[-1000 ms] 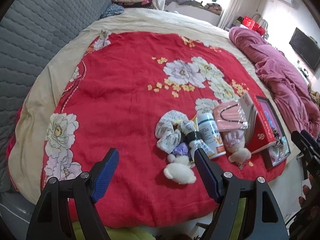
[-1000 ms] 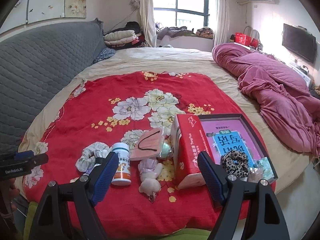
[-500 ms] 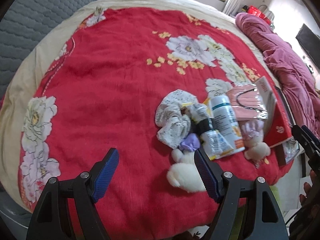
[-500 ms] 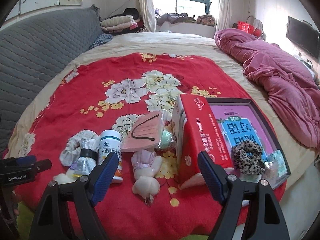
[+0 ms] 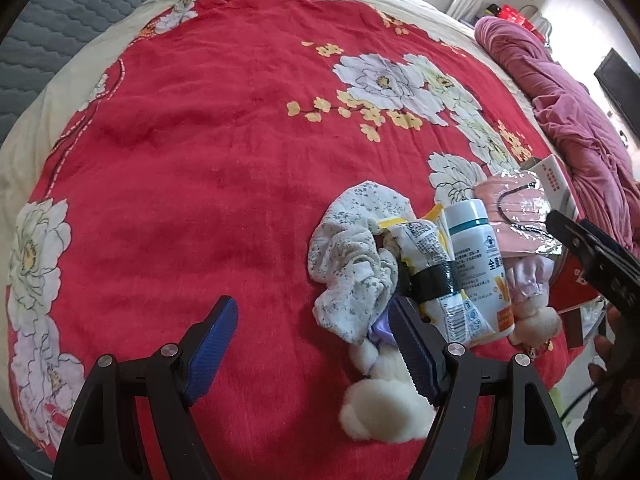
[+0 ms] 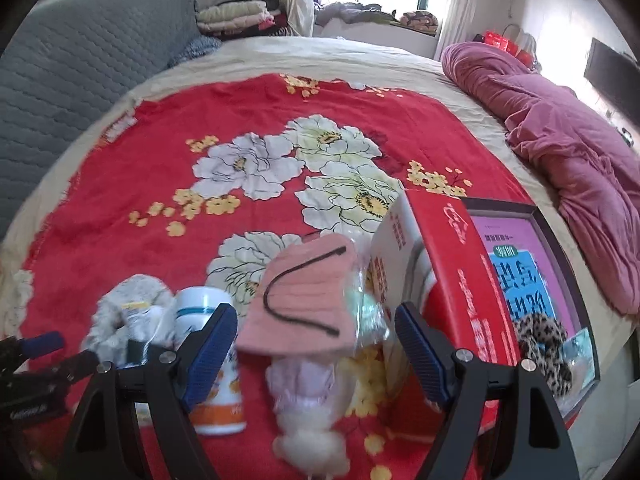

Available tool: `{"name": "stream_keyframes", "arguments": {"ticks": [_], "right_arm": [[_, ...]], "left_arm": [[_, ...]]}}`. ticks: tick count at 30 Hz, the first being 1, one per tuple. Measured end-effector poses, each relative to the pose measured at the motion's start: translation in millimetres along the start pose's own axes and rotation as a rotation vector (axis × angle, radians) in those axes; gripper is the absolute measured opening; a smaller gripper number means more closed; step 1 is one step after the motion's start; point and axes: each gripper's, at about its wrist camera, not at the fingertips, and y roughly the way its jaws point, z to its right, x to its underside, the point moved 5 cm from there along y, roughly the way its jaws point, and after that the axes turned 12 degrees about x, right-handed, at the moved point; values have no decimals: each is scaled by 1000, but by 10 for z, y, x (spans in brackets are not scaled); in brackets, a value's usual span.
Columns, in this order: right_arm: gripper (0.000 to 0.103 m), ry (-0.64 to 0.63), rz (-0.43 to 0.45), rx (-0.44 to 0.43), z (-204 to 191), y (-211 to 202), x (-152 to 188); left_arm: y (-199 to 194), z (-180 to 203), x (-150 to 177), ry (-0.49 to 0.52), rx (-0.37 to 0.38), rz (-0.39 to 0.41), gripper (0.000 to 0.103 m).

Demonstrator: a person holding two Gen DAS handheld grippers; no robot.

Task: Organize soft objects
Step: 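Grasp the white floral scrunchie with the left gripper while the right gripper grasps the clear plastic bag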

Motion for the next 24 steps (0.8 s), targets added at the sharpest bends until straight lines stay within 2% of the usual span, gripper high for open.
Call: {"name": "stream_keyframes", "arguments": {"ticks": [5, 13, 21, 23, 24], "right_arm": [[81, -1, -50, 65, -38, 250, -66], [81, 6, -118, 35, -150, 519, -67], [81, 8, -61, -20, -284, 411, -107], [75, 15, -53, -49, -291, 367, -110], [68, 16, -50, -63, -294, 350, -111]], "left_arm": [[59, -54, -56, -9, 9, 1, 79], [172, -95, -105, -14, 17, -2, 79], [250, -104, -150, -11, 8, -5, 79], [254, -104, -153, -10, 9, -7, 79], [262, -104, -156, -9, 9, -6, 79]]}}
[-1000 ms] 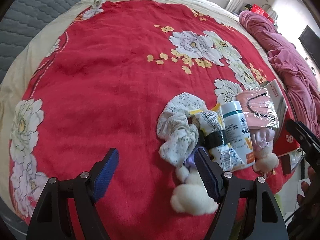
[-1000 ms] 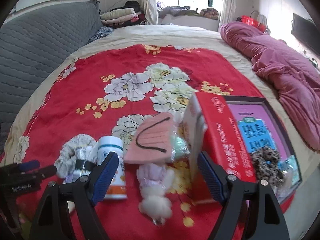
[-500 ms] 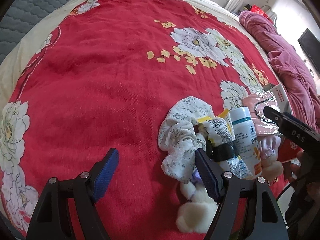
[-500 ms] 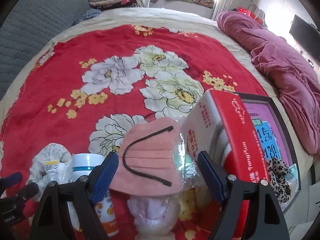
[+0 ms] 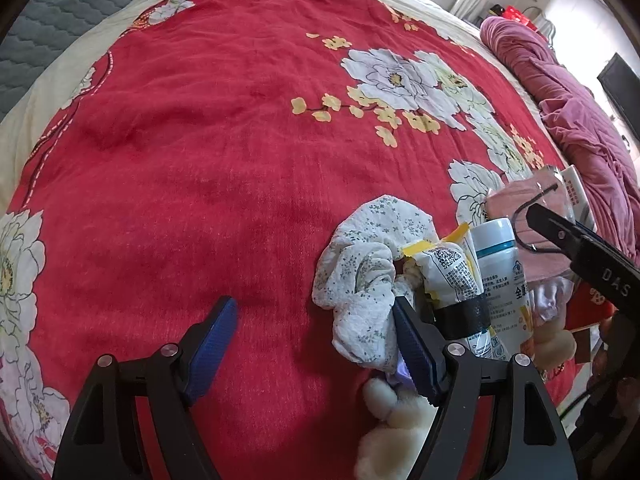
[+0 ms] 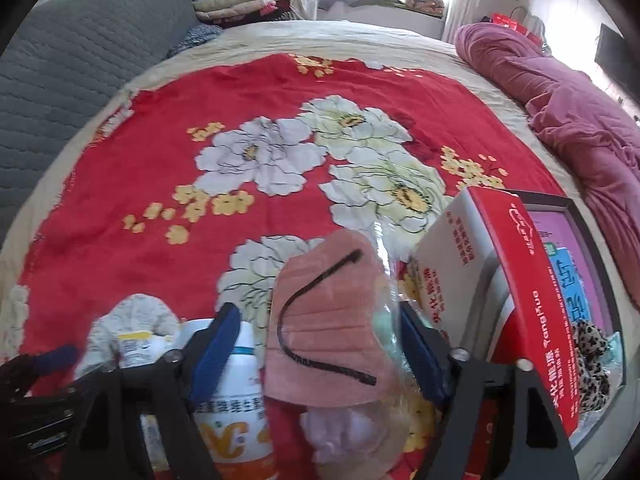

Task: Organize soft objects
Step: 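Grasp the white floral scrunchie with the left gripper while the right gripper grasps the clear plastic bag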

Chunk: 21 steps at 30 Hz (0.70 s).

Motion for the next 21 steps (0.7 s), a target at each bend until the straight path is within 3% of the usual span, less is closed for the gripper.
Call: {"name": "stream_keyframes", "arguments": {"ticks": [1, 5, 12, 17, 21], "right_arm": [[61, 0, 3, -14, -6, -11, 3], [51, -16, -2, -46, -49, -14, 23], [18, -43, -47, -130, -206, 94, 110], [13, -6, -25, -145, -151, 68, 133], [13, 18, -6, -154, -70, -1, 119]], "left_arm": [[2, 0, 2, 1, 0, -1, 79], [24, 0, -1, 6, -1, -4, 79], [55, 12, -33, 7, -8, 10, 79], [85, -4, -67, -11, 15, 25, 79], [83, -37, -125, -46, 76, 55, 79]]}}
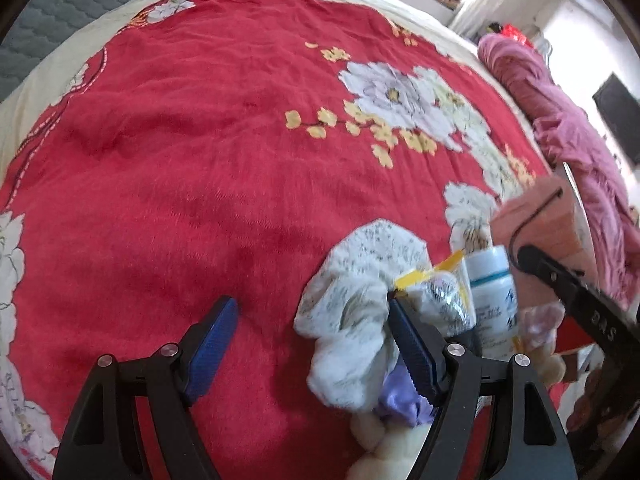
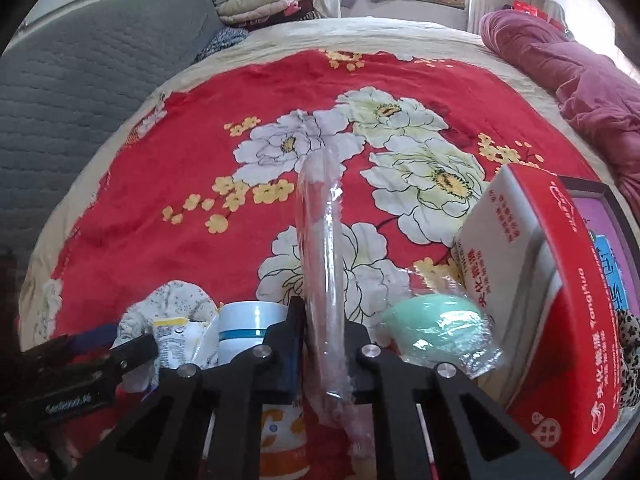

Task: Organize soft objects
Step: 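Grasp the white floral scrunchie with the left gripper while the right gripper grasps the clear plastic bag, then carry the scrunchie and plastic bag over the pink book box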

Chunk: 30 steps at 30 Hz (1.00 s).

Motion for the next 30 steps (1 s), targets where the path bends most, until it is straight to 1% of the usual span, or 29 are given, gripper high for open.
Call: {"name": "stream_keyframes", "arguments": {"ticks": [2, 3, 4, 5, 6, 7, 8, 10, 13, 15, 18, 23, 30], "right_arm": [[13, 4, 9, -4, 18, -45, -14], [13, 5, 15, -7, 23, -66, -21], [13, 8, 20, -9, 31, -87, -30], [13, 11, 22, -14, 40, -102, -37], [13, 14, 24, -16, 44, -113, -41], [13, 15, 28, -16, 52, -130, -43], [13, 17, 30, -18, 57, -140, -43], [13, 24, 37, -28, 65, -179, -42], [13, 26, 54, -35, 80, -251, -45], [13, 34, 65, -41, 97, -305, -48], [13, 44, 82, -51, 140, -397, -61], [13, 63, 110, -65, 225, -559, -81], [13, 86, 141, -88, 328, -752, -89]], "left_arm": [[12, -6, -21, -11, 16, 10, 73], [23, -3, -29, -9, 20, 12, 68], [27, -4, -37, -5, 18, 15, 57], [21, -6, -43, -3, 16, 22, 49], [13, -17, -51, -6, 19, 34, 25], [17, -29, -52, -11, 21, 34, 22], [21, -31, -50, -7, 24, 31, 22], [0, -14, -47, 20, 23, 33, 17], [-62, 13, -31, 31, 30, 45, 15], [-110, 61, -10, 51, 29, 50, 14], [-208, 134, 19, 58, 47, 65, 14], [-408, 253, 31, 85, 44, 103, 14], [-782, 402, -35, 125, 6, 174, 14]]}}
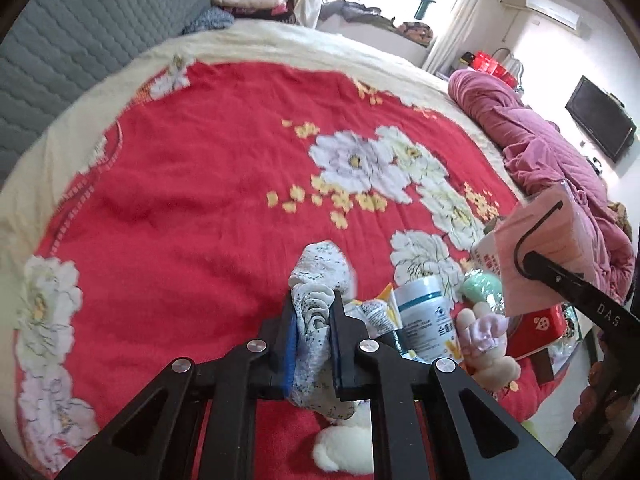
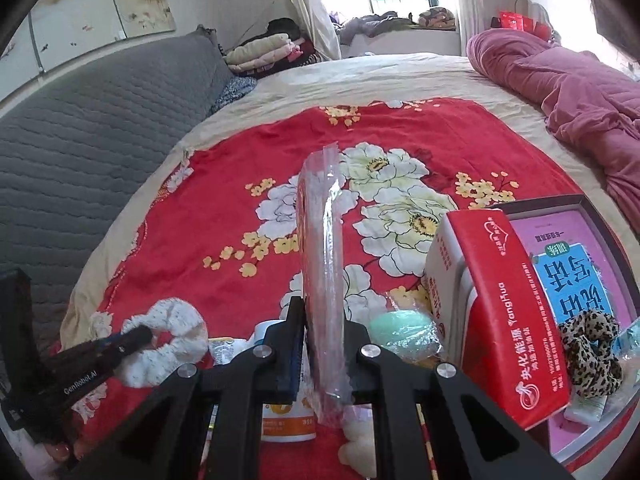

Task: Organize soft objects
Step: 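Carry the scrunchie and plastic bag over the pink book box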

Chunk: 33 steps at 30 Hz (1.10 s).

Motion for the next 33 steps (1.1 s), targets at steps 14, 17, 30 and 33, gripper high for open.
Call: {"name": "stream_keyframes", "arguments": {"ticks": [14, 17, 30, 33], "right_arm": [[13, 51, 77, -16, 256, -520, -76], [13, 67, 89, -8, 371, -650, -73], [13, 144, 111, 36, 972, -1118, 22], [13, 170, 120, 55, 1153, -1242, 57]], "left_arm": [[-459, 680, -97, 100, 56, 70, 14], [-522, 882, -85, 131, 73, 72, 14], [-591, 1611, 10, 224, 102, 49, 14], [-615, 1781, 31, 247, 110, 48, 14]]}}
